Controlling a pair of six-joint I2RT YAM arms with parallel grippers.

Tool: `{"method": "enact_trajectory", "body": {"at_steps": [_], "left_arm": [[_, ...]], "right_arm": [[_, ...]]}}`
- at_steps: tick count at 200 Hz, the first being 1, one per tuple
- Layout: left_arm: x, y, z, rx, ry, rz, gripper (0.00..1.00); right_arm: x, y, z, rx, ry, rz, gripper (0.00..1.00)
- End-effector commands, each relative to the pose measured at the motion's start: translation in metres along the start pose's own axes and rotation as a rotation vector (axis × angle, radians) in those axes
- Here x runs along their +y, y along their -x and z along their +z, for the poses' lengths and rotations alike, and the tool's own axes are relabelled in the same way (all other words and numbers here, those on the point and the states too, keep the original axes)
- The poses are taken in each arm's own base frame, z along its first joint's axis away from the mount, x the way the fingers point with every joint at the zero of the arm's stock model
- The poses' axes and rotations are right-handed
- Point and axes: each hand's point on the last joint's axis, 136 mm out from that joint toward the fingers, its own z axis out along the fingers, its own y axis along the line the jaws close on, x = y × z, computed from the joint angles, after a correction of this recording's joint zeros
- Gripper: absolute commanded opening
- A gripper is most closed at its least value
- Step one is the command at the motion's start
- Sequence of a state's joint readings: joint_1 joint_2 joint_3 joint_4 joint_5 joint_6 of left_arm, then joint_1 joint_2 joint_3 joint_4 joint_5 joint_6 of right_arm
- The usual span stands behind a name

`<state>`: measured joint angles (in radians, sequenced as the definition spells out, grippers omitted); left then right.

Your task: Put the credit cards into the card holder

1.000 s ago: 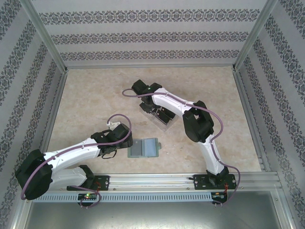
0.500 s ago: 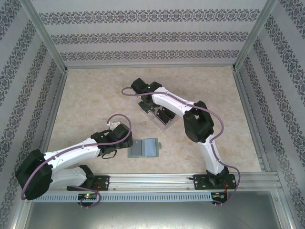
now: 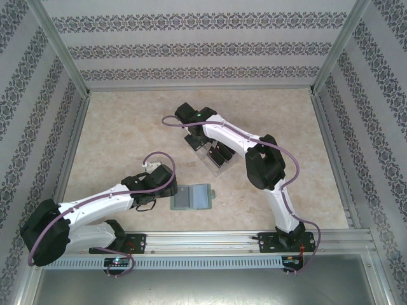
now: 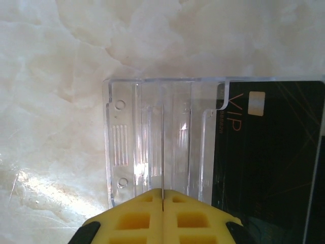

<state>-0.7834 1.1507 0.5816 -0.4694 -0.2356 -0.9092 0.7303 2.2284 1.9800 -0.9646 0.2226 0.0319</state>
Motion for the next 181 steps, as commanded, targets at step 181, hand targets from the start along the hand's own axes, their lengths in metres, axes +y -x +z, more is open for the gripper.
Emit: {"method": "enact_trajectory", "body": {"at_steps": [181], "left_arm": [[-0.006,0.000,-0.004,0.061,0.008,0.205,0.81]], "right_arm": [[0.018,-0.031,-0.147,-0.337,0.445,0.387,0.00]]}}
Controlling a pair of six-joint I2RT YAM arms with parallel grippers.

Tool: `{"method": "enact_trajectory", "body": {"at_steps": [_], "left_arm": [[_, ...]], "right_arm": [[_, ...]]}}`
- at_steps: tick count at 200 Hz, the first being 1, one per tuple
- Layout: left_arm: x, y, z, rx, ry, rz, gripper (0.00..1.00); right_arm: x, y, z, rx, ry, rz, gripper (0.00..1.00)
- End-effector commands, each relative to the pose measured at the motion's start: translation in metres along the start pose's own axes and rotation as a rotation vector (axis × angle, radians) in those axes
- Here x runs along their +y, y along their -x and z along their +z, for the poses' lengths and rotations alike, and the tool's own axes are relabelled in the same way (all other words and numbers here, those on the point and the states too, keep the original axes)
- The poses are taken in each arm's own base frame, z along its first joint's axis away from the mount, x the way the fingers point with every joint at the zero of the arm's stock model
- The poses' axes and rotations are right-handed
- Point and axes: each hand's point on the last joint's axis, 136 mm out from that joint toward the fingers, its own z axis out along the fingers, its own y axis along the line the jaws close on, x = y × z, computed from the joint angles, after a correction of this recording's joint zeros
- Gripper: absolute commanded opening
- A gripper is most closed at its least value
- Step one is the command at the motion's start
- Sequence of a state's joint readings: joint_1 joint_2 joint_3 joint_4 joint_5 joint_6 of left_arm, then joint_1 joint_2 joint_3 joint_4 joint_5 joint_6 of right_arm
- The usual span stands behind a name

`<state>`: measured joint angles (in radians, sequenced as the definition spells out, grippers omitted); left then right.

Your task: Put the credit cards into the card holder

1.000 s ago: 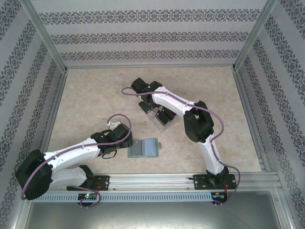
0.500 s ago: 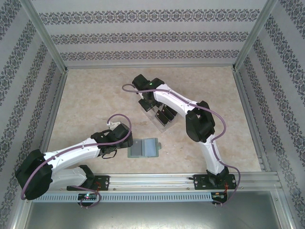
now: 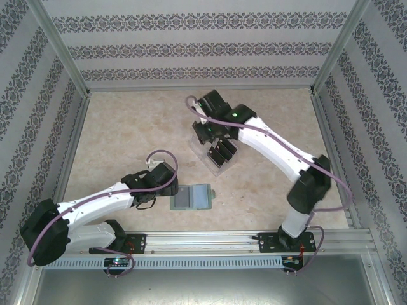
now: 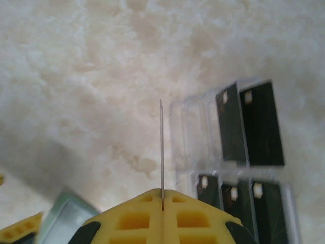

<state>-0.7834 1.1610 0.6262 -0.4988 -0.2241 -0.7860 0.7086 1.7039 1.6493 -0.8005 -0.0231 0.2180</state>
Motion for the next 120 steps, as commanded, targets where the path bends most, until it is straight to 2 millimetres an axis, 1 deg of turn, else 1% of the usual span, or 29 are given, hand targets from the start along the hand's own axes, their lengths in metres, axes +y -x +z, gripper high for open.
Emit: {"method": "enact_trajectory", "body": {"at_steps": [1,8,9,19,26,31,36,55,70,104,120], "left_arm": [[0.001,-0.007,0.002,0.060,0.016,0.086,0.81],[0.000,-0.010,0.004,0.073,0.012,0.096,0.81],[-0.001,-0.010,0.004,0.075,0.011,0.099,0.81],[-0.004,-0.012,0.005,0.086,0.005,0.114,0.81],[-0.006,-0.015,0.007,0.095,0.004,0.126,0.81],[-0.007,-0.016,0.008,0.099,0.003,0.134,0.81],[-0.008,-0.018,0.009,0.105,0.003,0.141,0.81],[-0.010,-0.024,0.011,0.118,0.016,0.172,0.81],[-0.010,-0.027,0.012,0.122,0.026,0.189,0.81],[-0.014,-0.028,0.012,0.113,0.020,0.206,0.81],[-0.015,-0.030,0.013,0.114,0.024,0.216,0.81]], "right_arm": [[0.014,-0.024,-0.002,-0.022,0.149,0.179,0.00],[0.017,-0.034,-0.003,-0.031,0.188,0.230,0.00],[0.018,-0.032,-0.004,-0.039,0.195,0.237,0.00],[0.022,-0.051,-0.004,-0.038,0.248,0.305,0.00],[0.026,-0.058,-0.005,-0.055,0.287,0.352,0.00],[0.027,-0.069,-0.002,-0.052,0.308,0.384,0.00],[0.030,-0.075,-0.003,-0.063,0.333,0.414,0.00],[0.031,-0.109,0.004,-0.060,0.373,0.513,0.00],[0.031,-0.129,0.009,-0.061,0.381,0.562,0.00],[0.044,-0.156,0.015,-0.071,0.417,0.614,0.00],[0.049,-0.165,0.019,-0.071,0.420,0.632,0.00]]}}
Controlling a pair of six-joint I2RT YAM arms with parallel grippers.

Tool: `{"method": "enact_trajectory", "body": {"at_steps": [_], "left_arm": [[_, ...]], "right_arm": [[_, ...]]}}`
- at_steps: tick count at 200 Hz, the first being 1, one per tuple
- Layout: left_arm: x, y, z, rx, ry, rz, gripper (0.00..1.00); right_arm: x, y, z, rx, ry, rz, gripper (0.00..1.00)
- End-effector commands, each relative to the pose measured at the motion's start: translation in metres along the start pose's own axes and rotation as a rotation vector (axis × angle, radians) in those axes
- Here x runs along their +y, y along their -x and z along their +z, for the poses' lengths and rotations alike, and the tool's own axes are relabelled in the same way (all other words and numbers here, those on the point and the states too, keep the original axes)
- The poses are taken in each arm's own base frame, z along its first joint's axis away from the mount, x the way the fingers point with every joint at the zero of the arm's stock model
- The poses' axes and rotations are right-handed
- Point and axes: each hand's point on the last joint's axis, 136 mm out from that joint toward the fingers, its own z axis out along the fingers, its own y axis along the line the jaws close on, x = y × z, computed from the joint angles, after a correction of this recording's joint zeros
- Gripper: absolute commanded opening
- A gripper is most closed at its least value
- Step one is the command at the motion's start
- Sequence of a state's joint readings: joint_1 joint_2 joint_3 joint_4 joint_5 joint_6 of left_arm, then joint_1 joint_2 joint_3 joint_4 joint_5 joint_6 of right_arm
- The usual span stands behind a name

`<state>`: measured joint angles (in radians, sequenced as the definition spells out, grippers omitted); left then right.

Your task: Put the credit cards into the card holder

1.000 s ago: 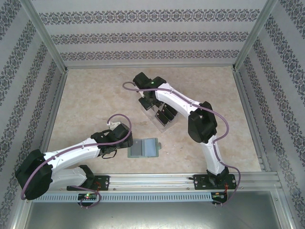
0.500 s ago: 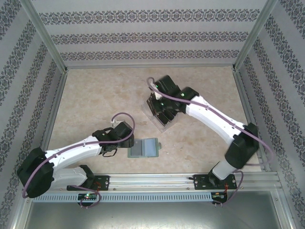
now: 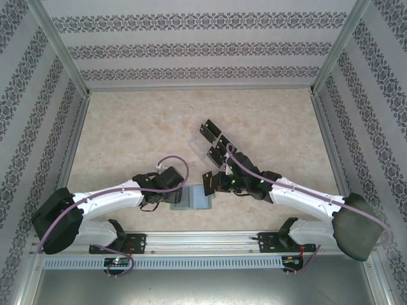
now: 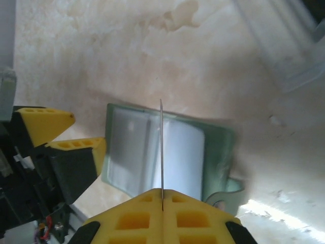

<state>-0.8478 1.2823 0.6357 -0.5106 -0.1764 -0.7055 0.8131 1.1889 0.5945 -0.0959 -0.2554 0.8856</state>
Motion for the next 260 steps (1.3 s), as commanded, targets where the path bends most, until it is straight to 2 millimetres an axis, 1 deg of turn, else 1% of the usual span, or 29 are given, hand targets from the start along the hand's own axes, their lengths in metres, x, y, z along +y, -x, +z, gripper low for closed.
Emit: {"method": "enact_trajectory", "body": {"at_steps": [1,8,25,45,63,81,100,127,169,211,260], "left_arm": [[-0.005,0.003,-0.003,-0.010,0.010,0.045,0.81],[-0.005,0.002,-0.002,-0.005,0.016,0.051,0.81],[-0.005,-0.001,0.001,0.004,0.033,0.067,0.81],[-0.005,-0.004,0.004,0.013,0.047,0.080,0.81],[0.000,-0.008,0.007,0.023,0.072,0.082,0.81],[0.008,-0.012,0.008,0.032,0.109,0.074,0.81],[0.014,-0.016,0.008,0.037,0.130,0.065,0.81],[0.018,-0.020,0.008,0.038,0.133,0.050,0.81],[0.019,-0.023,0.010,0.043,0.131,0.038,0.81],[0.020,-0.025,0.011,0.043,0.128,0.032,0.80],[0.021,-0.027,0.012,0.043,0.126,0.028,0.80]], "right_arm": [[0.022,0.006,0.001,-0.080,0.105,0.058,0.00],[0.020,0.002,0.004,-0.080,0.105,0.069,0.00],[0.021,-0.004,0.011,-0.073,0.118,0.069,0.00],[0.018,-0.011,0.020,-0.059,0.109,0.069,0.00],[0.017,-0.014,0.025,-0.053,0.106,0.071,0.00],[0.014,-0.017,0.030,-0.048,0.102,0.072,0.00],[0.012,-0.019,0.034,-0.048,0.105,0.075,0.00],[0.011,-0.023,0.039,-0.040,0.107,0.074,0.00],[0.011,-0.027,0.046,-0.049,0.119,0.080,0.00],[0.011,-0.029,0.050,-0.093,0.137,0.096,0.00],[0.010,-0.037,0.061,-0.089,0.138,0.112,0.00]]}}
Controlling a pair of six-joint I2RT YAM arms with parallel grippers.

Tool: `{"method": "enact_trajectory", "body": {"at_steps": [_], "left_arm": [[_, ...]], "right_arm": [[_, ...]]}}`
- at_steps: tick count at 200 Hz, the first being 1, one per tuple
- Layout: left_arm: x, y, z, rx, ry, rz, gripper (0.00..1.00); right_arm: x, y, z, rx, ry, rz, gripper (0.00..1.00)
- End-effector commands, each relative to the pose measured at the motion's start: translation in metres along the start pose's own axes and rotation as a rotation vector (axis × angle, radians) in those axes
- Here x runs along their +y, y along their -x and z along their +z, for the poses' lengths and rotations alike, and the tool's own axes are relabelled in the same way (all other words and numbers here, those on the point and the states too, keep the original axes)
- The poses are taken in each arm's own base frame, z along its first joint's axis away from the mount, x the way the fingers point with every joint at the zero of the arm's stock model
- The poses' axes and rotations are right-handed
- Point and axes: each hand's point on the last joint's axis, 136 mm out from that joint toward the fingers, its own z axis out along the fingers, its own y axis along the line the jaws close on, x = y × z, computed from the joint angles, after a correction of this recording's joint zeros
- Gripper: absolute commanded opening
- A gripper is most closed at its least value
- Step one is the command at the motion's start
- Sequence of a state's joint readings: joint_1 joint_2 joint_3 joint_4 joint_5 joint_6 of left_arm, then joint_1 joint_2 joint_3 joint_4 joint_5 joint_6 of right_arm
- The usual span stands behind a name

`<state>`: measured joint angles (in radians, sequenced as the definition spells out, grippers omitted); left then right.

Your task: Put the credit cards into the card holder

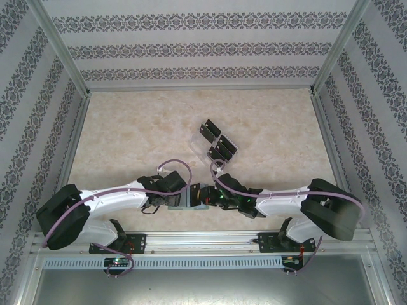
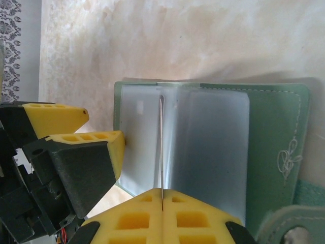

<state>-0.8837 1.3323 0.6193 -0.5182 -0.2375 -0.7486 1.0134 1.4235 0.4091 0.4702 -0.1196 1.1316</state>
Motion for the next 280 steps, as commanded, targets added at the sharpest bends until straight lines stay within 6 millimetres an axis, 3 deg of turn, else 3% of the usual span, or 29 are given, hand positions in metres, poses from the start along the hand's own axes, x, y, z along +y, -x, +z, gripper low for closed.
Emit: {"method": "enact_trajectory", "body": {"at_steps": [1,213,257,261,280], "left_arm": [[0.012,-0.015,0.003,0.029,0.046,0.019,0.80],[0.012,-0.017,0.004,0.033,0.040,0.010,0.80],[0.022,-0.019,0.001,0.037,0.083,0.008,0.80],[0.023,-0.019,0.001,0.036,0.093,0.007,0.80],[0.032,-0.022,0.000,0.044,0.132,0.009,0.80]], "right_arm": [[0.004,0.003,0.005,-0.041,0.030,0.020,0.00],[-0.017,-0.013,0.028,-0.010,0.041,0.090,0.00],[-0.015,-0.009,0.028,-0.029,0.055,0.104,0.00],[-0.027,-0.014,0.025,-0.021,0.030,0.107,0.00],[-0.030,-0.013,0.024,-0.023,0.025,0.108,0.00]]}}
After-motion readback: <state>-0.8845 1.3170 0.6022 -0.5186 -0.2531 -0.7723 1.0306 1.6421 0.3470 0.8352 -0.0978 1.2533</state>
